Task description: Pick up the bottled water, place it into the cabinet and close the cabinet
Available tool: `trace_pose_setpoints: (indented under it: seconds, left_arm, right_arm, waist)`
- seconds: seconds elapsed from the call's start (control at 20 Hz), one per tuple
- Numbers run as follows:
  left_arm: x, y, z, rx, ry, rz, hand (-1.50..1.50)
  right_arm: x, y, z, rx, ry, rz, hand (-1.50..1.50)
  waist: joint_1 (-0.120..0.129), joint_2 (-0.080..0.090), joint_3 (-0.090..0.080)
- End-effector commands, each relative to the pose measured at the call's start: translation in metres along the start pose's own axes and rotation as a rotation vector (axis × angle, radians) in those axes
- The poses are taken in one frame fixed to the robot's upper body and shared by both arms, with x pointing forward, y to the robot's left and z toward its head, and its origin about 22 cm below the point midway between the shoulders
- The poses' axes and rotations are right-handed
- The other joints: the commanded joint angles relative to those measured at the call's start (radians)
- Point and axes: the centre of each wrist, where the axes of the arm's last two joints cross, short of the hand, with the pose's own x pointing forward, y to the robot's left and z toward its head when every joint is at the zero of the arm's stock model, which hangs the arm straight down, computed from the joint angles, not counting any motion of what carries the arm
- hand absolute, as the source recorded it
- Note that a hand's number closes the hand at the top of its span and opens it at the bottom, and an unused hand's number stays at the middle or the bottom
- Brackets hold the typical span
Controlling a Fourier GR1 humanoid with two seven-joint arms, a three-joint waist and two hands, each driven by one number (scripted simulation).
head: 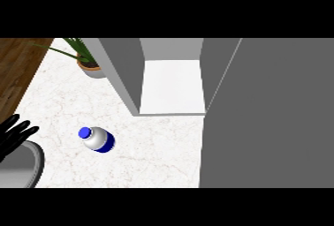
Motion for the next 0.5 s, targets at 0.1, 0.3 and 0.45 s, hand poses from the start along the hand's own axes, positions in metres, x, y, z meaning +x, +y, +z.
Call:
trace_pose_setpoints:
  seconds: [0.1,0.3,0.45]
  left_arm:
    - [-0.015,0.01,0.01,0.091,0.022,0.024,-1.5]
    - [-0.036,0.011,-0.005,0.14,0.018,-0.015,-1.5]
    - [-0.05,0.026,0.0,0.172,0.069,-0.044,-1.5]
  right_arm:
    - [0.025,0.006,0.02,-0.023,-0.032,-0.003,-1.5]
    - [0.026,0.002,0.034,0.01,-0.014,0.014,-1.5]
    - [0.037,0.004,0.033,-0.002,-0.028,0.021,-1.5]
  waist:
    - [-0.004,0.003,-0.007]
    - [-0.018,0.002,-0.007]
    - [-0.014,0.004,-0.009]
